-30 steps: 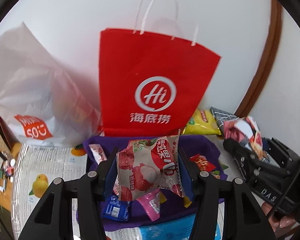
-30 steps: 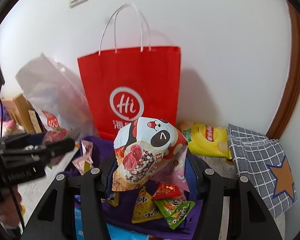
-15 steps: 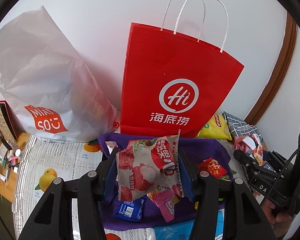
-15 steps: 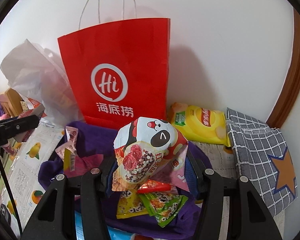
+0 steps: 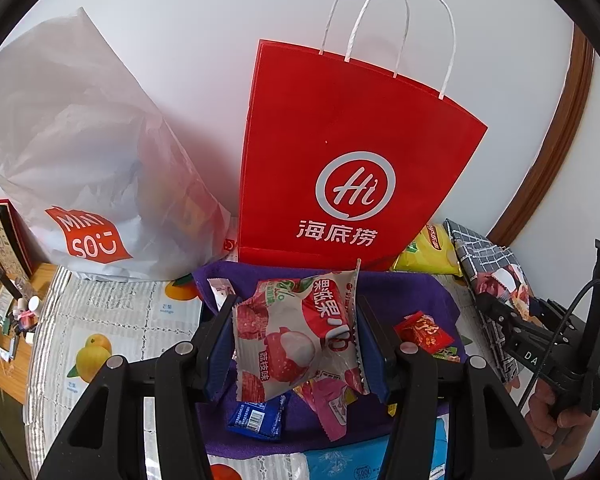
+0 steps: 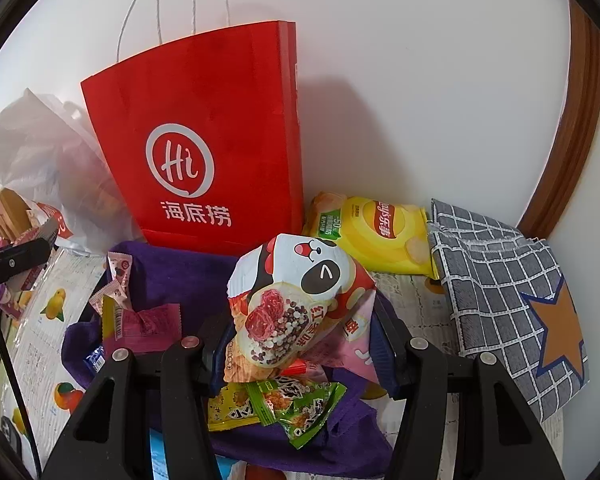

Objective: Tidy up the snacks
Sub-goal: 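Carry the panda-print bag and lychee packet up over the purple towel, then open the left tool to drop the lychee packet onto the towel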

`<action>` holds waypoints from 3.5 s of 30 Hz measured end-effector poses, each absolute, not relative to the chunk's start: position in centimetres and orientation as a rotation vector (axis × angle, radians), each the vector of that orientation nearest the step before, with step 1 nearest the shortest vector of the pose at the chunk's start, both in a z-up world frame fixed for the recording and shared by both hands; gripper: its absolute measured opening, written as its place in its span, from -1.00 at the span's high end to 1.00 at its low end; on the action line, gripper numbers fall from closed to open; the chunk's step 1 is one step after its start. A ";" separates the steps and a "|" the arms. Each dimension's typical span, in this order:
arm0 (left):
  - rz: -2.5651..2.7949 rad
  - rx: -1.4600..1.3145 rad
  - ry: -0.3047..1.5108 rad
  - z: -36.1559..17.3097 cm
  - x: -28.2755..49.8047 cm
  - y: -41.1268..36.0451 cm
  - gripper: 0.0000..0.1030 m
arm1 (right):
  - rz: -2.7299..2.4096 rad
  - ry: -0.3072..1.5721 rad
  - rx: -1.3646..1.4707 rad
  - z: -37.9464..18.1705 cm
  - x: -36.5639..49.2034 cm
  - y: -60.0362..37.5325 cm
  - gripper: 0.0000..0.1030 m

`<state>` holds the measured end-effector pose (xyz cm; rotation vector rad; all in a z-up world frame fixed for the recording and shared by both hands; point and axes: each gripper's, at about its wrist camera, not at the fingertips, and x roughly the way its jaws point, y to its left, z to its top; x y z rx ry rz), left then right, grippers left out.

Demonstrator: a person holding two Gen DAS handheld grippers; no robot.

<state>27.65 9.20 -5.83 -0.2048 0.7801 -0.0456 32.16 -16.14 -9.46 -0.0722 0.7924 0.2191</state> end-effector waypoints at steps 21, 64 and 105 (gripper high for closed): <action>0.012 -0.197 0.932 -9.8 30.0 9.8 -0.02 | 0.223 0.865 -0.070 -11.6 33.4 -16.3 -0.09; 0.005 -0.186 1.082 -13.2 31.7 9.8 -0.07 | 0.289 0.983 -0.152 -15.2 34.2 -12.8 -0.10; -0.071 -0.154 0.962 -8.7 29.6 7.7 -0.25 | 0.267 0.928 -0.176 -12.3 32.8 -12.7 -0.36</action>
